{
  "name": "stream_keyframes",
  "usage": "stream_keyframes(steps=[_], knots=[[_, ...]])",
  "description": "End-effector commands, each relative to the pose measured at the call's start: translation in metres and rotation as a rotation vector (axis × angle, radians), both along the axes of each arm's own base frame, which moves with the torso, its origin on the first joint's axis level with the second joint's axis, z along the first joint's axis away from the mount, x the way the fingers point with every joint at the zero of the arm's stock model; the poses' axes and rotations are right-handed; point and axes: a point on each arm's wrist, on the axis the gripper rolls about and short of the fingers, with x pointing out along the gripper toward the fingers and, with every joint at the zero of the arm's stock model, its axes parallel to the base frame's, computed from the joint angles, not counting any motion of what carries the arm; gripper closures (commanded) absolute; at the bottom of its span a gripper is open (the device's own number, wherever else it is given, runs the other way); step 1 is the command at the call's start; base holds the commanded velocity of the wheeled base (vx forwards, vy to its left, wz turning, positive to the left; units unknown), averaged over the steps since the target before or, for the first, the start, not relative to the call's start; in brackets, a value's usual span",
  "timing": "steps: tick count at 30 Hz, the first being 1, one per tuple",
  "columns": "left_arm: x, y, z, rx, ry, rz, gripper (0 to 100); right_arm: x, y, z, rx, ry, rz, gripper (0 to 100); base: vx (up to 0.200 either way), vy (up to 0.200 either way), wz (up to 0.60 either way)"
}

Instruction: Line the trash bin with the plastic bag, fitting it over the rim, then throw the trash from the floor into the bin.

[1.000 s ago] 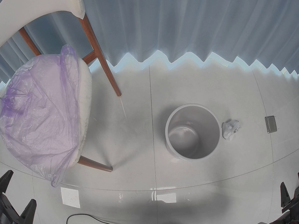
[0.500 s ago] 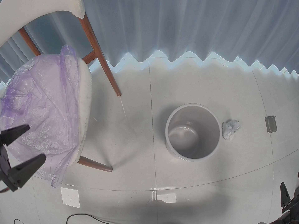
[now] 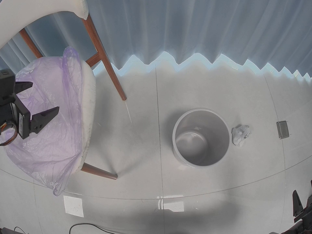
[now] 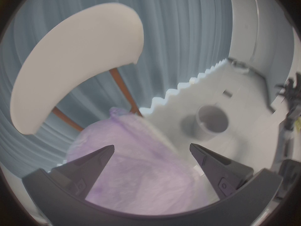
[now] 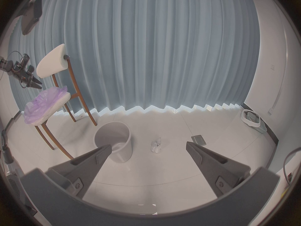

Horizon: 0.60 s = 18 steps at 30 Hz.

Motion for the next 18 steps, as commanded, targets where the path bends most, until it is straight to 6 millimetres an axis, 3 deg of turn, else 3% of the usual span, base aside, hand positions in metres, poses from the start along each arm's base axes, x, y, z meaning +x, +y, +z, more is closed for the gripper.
stream_keyframes(steps=[1,6,8,11,18], knots=[[0.017,-0.025,-0.015,0.316,0.069,0.154,0,0.0,0.0,-0.005,0.0,0.003,0.0,0,0.0,0.0,0.0],[0.026,-0.06,-0.033,0.284,-0.025,0.258,0,0.0,0.0,-0.005,0.0,0.003,0.0,0,0.0,0.0,0.0],[0.043,-0.097,-0.059,0.139,-0.075,0.344,0,0.0,0.0,-0.005,0.0,0.003,0.0,0,0.0,0.0,0.0],[0.051,-0.126,-0.081,0.076,-0.123,0.405,0,0.0,0.0,-0.005,0.0,0.003,0.0,0,0.0,0.0,0.0],[0.049,-0.126,-0.101,0.228,-0.119,0.52,0,0.0,0.0,-0.005,0.0,0.003,0.0,0,0.0,0.0,0.0]])
